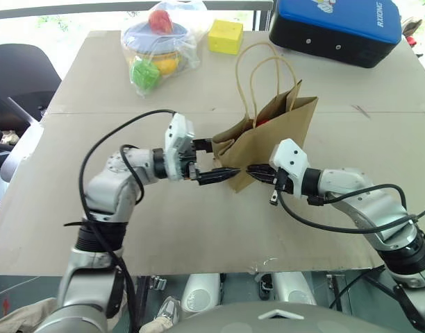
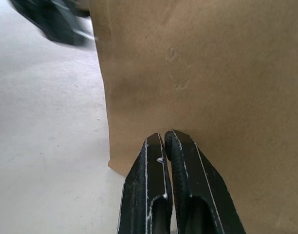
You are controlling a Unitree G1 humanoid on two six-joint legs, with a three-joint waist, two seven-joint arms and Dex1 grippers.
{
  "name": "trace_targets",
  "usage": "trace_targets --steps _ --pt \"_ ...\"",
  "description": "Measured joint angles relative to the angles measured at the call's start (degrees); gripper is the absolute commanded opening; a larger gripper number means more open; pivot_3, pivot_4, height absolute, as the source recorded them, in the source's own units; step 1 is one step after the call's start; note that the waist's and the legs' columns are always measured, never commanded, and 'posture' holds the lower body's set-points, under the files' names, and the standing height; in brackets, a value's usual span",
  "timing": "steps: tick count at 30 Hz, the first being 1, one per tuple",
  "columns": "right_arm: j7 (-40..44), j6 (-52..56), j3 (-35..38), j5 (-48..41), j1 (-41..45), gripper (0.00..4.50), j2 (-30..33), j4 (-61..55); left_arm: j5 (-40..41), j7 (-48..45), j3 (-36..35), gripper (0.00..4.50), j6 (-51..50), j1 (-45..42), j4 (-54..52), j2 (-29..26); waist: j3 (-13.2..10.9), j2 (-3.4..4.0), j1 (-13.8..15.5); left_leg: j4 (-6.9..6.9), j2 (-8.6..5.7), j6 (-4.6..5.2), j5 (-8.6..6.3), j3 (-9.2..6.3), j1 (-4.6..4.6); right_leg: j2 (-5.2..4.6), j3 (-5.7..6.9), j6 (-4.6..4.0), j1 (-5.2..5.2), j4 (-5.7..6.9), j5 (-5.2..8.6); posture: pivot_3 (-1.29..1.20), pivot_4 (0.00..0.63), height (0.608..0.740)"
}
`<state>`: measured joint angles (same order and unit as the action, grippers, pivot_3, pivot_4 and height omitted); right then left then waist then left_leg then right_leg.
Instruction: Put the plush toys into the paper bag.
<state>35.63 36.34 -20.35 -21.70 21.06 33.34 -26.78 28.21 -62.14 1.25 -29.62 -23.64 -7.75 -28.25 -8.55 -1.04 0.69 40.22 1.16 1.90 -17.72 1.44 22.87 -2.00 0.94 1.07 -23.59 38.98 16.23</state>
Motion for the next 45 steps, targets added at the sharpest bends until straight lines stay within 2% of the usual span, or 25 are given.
trace_targets --steps 1,4,6,11,12,15,18,21,22,23,24,25,26,27,28,30,35,37,41,45 --pt "0.2 -0.2 0.0 0.2 -0.1 0.01 0.0 0.0 -0.4 1.3 0.1 4.5 0.7 0.1 -0.1 0.6 0.0 0.0 0.0 0.0 0.0 0.0 0.0 0.0 0.0 0.0 0.0 0.0 0.0 0.01 0.0 0.0 0.15 0.74" --pt "0.7 -0.3 0.1 1.0 -0.9 0.0 -0.1 0.1 -0.8 4.1 0.0 3.61 1.6 0.6 -1.0 2.7 0.0 0.0 0.0 0.0 0.0 0.0 0.0 -0.01 -0.02 0.0 0.0 0.0 0.0 0.02 0.0 0.0 0.15 0.74" --pt "1.1 -0.3 0.5 1.0 -1.4 0.0 -0.1 0.1 0.1 5.1 0.0 2.82 1.5 1.5 -2.0 3.7 0.0 0.0 -0.1 0.0 0.0 0.0 0.0 -0.01 -0.01 0.0 0.0 0.0 0.0 0.02 0.0 0.0 0.15 0.74" --pt "1.9 -0.8 5.2 -0.2 -6.4 0.0 0.5 -3.5 0.5 6.1 -0.1 0.35 2.7 2.2 -2.2 4.1 0.0 0.0 0.2 0.0 0.0 0.0 0.0 -0.02 0.01 -0.01 0.02 0.0 0.01 -0.01 0.0 0.0 0.15 0.74" --pt "2.5 -1.4 7.0 -1.6 -8.2 0.0 0.5 -4.9 0.5 6.0 -0.3 0.04 3.1 2.1 -2.1 4.0 0.0 0.0 0.2 0.0 0.0 0.0 0.0 -0.03 0.02 -0.01 0.02 0.0 0.02 -0.03 0.0 0.0 0.15 0.74" --pt "3.3 -2.3 11.7 -4.7 -12.9 0.0 1.1 -10.2 0.0 4.4 -0.5 0.04 6.6 0.9 0.5 3.5 0.0 0.0 0.1 0.0 -0.01 0.0 0.0 -0.03 -0.02 0.0 0.0 0.01 0.03 0.0 -0.01 0.0 0.15 0.74" --pt "3.4 -2.6 19.3 -7.3 -19.6 0.77 3.2 -15.6 -1.2 -1.5 0.6 0.0 11.5 -3.4 7.3 1.8 0.0 0.01 0.4 -0.01 -0.06 0.0 0.0 -0.08 0.0 0.02 0.08 0.01 0.03 0.04 0.0 0.0 0.15 0.74" --pt "5.1 -3.6 29.6 -7.0 -29.3 2.16 8.5 -19.2 -1.6 -11.2 1.0 0.0 16.5 -9.6 18.1 -1.1 0.0 0.01 0.5 0.0 -0.18 0.02 -0.01 -0.1 -0.01 0.16 0.14 0.01 0.08 -0.01 0.0 0.0 0.15 0.74" --pt "5.9 -4.2 33.2 -6.7 -32.6 2.33 9.2 -19.9 -2.2 -14.2 1.2 0.0 18.8 -12.1 22.1 -1.4 0.0 0.0 0.4 0.0 -0.21 0.05 -0.03 -0.11 -0.01 0.21 0.13 0.01 0.08 -0.02 0.0 0.0 0.15 0.74" --pt "6.3 -4.4 35.1 -6.7 -34.0 2.88 9.3 -20.2 -2.6 -15.8 1.3 0.0 20.2 -13.2 24.1 -1.4 0.0 0.0 0.3 0.01 -0.22 0.05 -0.03 -0.1 -0.01 0.21 0.09 0.02 0.09 -0.02 -0.01 0.0 0.15 0.74" --pt "7.8 -5.4 40.1 -7.0 -38.6 3.46 9.5 -21.5 -3.7 -19.2 2.4 0.0 22.9 -16.5 29.0 -0.6 0.0 0.01 0.2 0.02 -0.28 0.07 -0.04 -0.11 -0.03 0.21 0.03 0.03 0.09 0.0 -0.01 0.0 0.15 0.74" --pt "8.2 -5.4 41.0 -7.0 -39.5 3.65 9.6 -21.7 -3.9 -19.7 2.7 0.0 23.3 -17.0 29.8 -0.6 0.0 0.01 0.2 0.01 -0.3 0.07 -0.04 -0.13 -0.03 0.21 0.05 0.03 0.1 0.0 0.0 0.0 0.15 0.74" --pt "9.6 -5.6 44.1 -7.3 -42.3 4.04 9.7 -22.1 -4.7 -21.2 3.1 0.0 25.0 -18.8 32.7 -0.3 0.0 0.0 0.2 0.03 -0.3 0.07 -0.04 -0.17 -0.03 0.24 0.05 0.03 0.11 -0.01 0.0 0.0 0.15 0.74" --pt "11.5 -6.1 48.7 -7.8 -45.8 4.42 9.8 -22.2 -5.8 -23.0 3.8 0.35 27.3 -21.1 37.1 0.1 0.0 0.0 0.3 0.01 -0.33 0.07 -0.04 -0.19 -0.03 0.25 0.09 0.03 0.12 -0.02 0.0 0.0 0.15 0.74" --pt "13.0 -6.5 53.0 -8.1 -48.5 4.5 9.8 -22.2 -6.6 -25.0 3.7 0.72 29.3 -23.0 41.2 0.0 0.0 -0.02 0.2 0.02 -0.34 0.08 -0.05 -0.2 -0.04 0.27 0.07 0.04 0.13 -0.03 -0.01 0.0 0.15 0.74" --pt "14.0 -7.0 56.2 -9.1 -49.0 4.5 9.8 -22.2 -7.8 -27.1 3.8 1.34 30.7 -24.2 44.9 0.0 0.0 -0.02 -0.3 0.02 -0.44 0.24 -0.14 -0.3 -0.25 0.38 -0.2 0.1 0.14 0.02 -0.05 0.0 0.15 0.74" --pt "14.7 -7.8 56.6 -11.0 -48.3 4.5 9.8 -22.2 -7.9 -25.5 3.1 3.32 29.4 -24.5 47.3 0.5 0.0 -0.02 -0.4 0.02 -0.48 0.28 -0.16 -0.52 -0.22 0.33 -0.27 0.11 0.13 0.03 -0.05 0.0 0.15 0.74" --pt "15.1 -8.0 56.6 -11.3 -47.8 4.5 9.9 -22.0 -7.8 -24.1 2.1 3.32 25.5 -24.2 45.4 -1.1 0.0 -0.03 -0.3 0.02 -0.48 0.25 -0.14 -0.53 -0.19 0.26 -0.27 0.11 0.12 0.02 -0.05 0.0 0.15 0.74" --pt "15.7 -9.1 56.9 -11.6 -47.9 4.5 9.8 -20.8 -4.8 -22.2 -1.5 3.32 15.9 -18.5 34.5 -7.0 0.0 0.0 -0.4 0.02 -0.44 0.15 -0.09 -0.55 -0.2 0.07 -0.33 0.11 0.11 -0.02 -0.05 0.0 0.15 0.74" --pt "17.6 -10.9 61.7 -12.1 -51.0 4.5 8.4 -18.5 -0.3 -18.3 -7.2 3.32 5.7 -3.5 18.8 -14.7 0.0 0.05 -0.6 -0.02 -0.37 0.14 -0.1 -0.57 -0.19 0.01 -0.36 0.12 0.11 -0.07 -0.04 0.0 0.15 0.74"
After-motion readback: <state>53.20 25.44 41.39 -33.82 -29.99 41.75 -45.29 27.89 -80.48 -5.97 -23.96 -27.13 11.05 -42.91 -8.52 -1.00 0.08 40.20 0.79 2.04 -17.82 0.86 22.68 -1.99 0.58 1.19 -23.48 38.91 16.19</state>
